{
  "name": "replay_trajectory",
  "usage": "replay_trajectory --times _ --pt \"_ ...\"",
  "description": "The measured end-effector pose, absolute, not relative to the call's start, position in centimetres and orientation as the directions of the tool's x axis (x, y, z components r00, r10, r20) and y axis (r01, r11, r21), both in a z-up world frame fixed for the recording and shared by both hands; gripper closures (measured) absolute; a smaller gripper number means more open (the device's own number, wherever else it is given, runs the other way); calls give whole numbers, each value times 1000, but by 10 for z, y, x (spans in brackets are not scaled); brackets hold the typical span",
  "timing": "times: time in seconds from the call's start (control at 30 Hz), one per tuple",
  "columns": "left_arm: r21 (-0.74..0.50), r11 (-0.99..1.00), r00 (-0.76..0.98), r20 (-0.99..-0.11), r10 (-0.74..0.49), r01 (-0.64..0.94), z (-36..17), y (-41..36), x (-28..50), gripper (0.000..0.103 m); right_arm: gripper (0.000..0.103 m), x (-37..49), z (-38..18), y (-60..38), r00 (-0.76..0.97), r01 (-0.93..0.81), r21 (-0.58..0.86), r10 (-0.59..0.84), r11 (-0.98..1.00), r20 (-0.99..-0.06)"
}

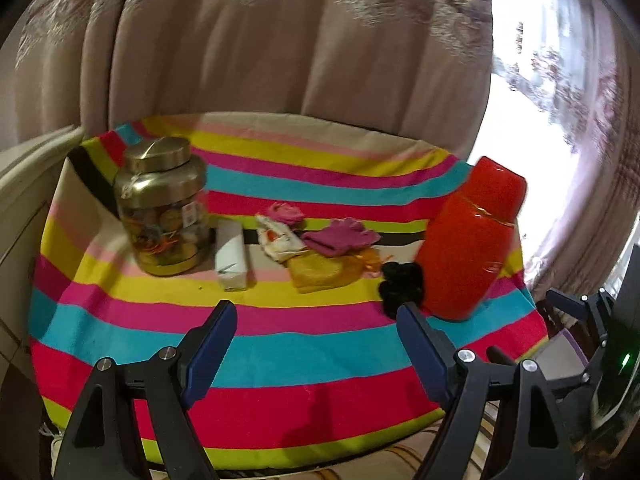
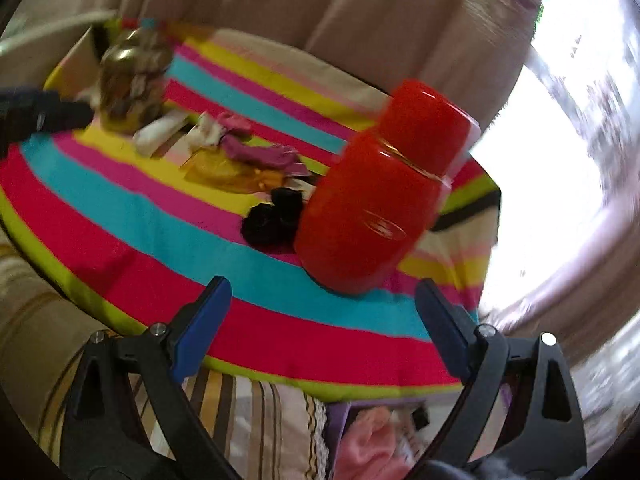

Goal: Organize soft objects
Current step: 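Move both grippers back over the striped table toward the jar and thermos, then grasp the white rolled cloth with the left gripper while the right grasps the black scrunchie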

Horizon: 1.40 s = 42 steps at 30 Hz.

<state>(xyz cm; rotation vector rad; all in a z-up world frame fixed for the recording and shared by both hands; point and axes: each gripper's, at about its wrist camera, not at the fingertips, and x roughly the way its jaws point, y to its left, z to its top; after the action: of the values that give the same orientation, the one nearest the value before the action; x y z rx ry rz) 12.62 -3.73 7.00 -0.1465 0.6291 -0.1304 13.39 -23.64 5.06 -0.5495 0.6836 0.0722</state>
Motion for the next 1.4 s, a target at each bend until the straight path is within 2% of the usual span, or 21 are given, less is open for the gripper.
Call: replay_trajectory --times 0.2,0.57,1.13,1.33,1.4 --pt "-223 975 757 -639 -134 -16 54 -12 152 21 9 158 25 -209 773 -348 -605 -146 716 -618" --pt "-194 971 697 -716 -43 -139 26 16 227 24 9 191 -10 -181 754 -463 -699 -172 545 -634" --pt "-97 977 630 -775 45 -189 -30 25 311 27 9 267 -44 -154 600 -681 -661 -276 315 -751" --pt "-86 979 629 -776 49 -182 -39 25 324 28 9 300 -54 -154 453 -769 -559 -354 310 -818" --pt "-82 980 626 -778 50 -180 -40 25 329 34 9 312 -52 -155 398 -781 -516 -358 351 -845"
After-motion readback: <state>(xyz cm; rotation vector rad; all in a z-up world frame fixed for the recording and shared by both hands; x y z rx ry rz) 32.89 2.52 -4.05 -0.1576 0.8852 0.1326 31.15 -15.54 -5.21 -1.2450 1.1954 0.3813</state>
